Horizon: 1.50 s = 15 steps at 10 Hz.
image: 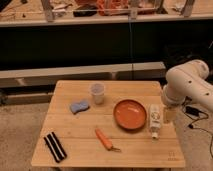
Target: Place the pepper in the ceramic cup
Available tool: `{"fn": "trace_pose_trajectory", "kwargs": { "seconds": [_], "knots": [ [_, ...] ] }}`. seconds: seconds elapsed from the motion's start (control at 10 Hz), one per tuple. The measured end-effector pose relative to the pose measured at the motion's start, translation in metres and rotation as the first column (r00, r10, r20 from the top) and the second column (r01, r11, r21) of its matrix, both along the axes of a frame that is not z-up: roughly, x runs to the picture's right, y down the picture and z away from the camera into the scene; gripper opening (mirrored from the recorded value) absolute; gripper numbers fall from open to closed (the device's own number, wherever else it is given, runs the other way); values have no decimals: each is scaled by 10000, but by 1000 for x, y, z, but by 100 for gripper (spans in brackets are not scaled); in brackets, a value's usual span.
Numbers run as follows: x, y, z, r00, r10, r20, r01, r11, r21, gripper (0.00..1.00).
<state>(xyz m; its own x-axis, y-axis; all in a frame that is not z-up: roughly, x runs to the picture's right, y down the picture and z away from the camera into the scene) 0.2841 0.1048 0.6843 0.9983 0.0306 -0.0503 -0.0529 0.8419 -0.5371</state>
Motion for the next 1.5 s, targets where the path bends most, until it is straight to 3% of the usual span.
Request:
{"fn": "trace_pose_trajectory", "kwargs": {
  "seconds": [0.9, 1.2, 1.5],
  "knots": [
    [-4, 3, -1, 10000, -44, 51, 44, 10000, -17, 80],
    [-40, 10, -2, 9993, -179, 332, 181, 9998, -59, 80],
    [-56, 17, -1, 9973, -321, 664, 329, 9994, -103, 80]
  ]
}}
